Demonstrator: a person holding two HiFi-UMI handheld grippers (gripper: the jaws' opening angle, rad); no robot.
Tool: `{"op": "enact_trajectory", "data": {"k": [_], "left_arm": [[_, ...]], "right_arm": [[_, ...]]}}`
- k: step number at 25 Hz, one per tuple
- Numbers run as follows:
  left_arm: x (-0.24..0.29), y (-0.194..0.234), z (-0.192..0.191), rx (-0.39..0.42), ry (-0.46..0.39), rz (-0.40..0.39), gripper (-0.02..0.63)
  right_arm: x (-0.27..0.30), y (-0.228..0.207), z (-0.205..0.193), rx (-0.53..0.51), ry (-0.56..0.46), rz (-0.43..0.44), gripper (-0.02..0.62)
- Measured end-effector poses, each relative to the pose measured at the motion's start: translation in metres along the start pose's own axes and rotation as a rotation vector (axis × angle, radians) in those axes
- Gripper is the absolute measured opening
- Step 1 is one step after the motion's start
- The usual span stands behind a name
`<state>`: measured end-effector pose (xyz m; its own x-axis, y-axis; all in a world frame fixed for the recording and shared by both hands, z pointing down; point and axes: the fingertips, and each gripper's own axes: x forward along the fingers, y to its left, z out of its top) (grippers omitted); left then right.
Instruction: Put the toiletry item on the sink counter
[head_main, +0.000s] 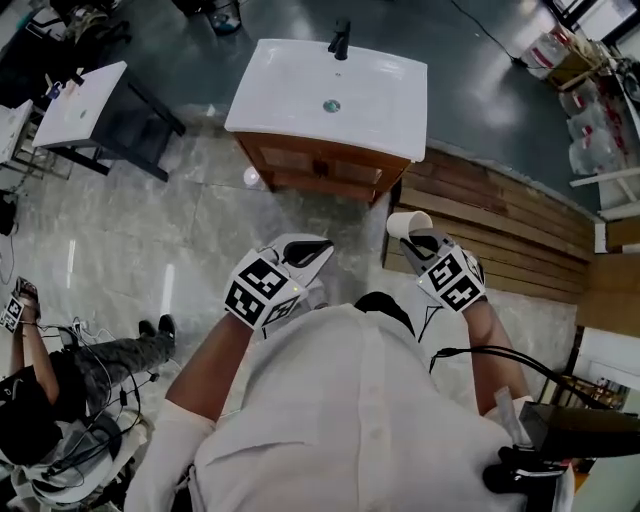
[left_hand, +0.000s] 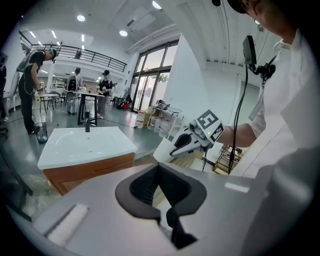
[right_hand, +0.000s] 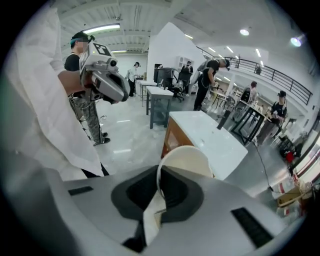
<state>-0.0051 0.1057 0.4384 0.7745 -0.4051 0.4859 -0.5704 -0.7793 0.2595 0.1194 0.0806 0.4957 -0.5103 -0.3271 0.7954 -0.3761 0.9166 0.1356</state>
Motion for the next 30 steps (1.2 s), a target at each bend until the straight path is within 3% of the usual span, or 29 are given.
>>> {"op": "enact_trajectory", "data": {"k": [11, 22, 30], "left_arm": [[0.008, 0.118, 0.03, -0.14, -0.058, 0.123, 0.006], [0.068, 0.223, 0.11, -0.231, -0.09, 0.301, 0.006], [0.07, 0.278, 0.123, -0.319, -0.103, 0.444, 0.006]], "right_arm": [[0.084, -0.168, 0.064, -0.127, 0.036, 0.039, 0.011], [0.199, -0.37, 0.103, -0.285, 0.07, 0.122, 0.011], [0.287, -0.457, 0.128, -0.412, 0.135, 0.172, 0.011]]}}
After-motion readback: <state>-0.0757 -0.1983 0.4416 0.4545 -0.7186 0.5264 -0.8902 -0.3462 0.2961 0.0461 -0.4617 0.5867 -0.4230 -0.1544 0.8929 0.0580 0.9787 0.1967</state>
